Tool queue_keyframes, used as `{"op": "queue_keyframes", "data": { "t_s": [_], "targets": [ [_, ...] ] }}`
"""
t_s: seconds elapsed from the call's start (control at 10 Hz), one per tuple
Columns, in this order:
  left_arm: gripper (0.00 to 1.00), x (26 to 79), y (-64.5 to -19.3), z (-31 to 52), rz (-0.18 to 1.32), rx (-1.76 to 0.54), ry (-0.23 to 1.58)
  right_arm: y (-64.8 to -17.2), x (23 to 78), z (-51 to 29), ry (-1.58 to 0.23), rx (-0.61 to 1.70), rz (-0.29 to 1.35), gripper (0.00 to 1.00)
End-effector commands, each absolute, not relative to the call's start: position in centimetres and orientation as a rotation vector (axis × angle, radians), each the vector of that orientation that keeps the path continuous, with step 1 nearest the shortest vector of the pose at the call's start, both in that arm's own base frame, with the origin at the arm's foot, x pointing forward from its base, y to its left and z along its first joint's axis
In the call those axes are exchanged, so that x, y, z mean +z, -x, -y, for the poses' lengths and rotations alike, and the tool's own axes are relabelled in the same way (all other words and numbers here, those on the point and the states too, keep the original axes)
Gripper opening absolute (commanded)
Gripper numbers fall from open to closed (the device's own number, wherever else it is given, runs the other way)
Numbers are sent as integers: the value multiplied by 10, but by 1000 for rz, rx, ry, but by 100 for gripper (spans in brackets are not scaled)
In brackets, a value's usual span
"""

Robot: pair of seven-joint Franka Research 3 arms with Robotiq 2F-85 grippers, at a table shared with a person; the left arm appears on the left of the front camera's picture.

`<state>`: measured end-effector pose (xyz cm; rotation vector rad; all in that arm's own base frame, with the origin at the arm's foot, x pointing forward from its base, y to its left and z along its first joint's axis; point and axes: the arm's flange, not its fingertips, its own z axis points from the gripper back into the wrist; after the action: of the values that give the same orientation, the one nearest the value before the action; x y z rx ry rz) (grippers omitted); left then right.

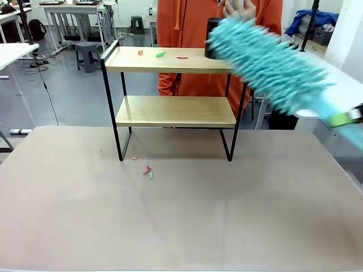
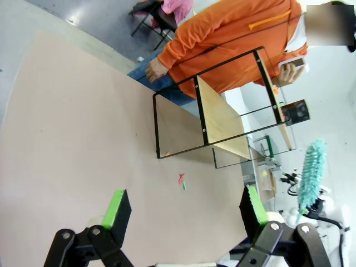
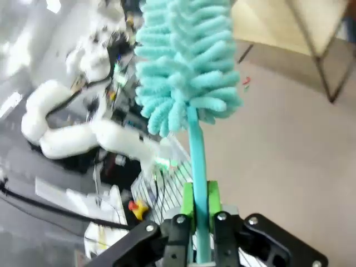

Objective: Clean the shelf.
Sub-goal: Clean the specific tier of the Shelf with the Duster once objects are removed.

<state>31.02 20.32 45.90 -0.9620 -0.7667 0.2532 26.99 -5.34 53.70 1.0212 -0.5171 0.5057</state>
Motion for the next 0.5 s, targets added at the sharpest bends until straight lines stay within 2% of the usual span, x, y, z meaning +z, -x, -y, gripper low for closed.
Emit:
{"op": "queue_keyframes", "data": {
  "t_s": [0.0,0.1,0.3,0.4],
  "targets": [
    [100,458,-312,-203,792,238,972,-245,513,89,-1132,92,763,0],
    [100,458,-312,-203,792,238,972,-242,493,102,-1084,-100,821,0],
    [100,458,-312,-203,792,238,972,-249,447,112,-1154,-307,677,0],
    [100,458,-312,-203,792,238,972,-260,430,111,-1124,-372,556,0]
  ]
}}
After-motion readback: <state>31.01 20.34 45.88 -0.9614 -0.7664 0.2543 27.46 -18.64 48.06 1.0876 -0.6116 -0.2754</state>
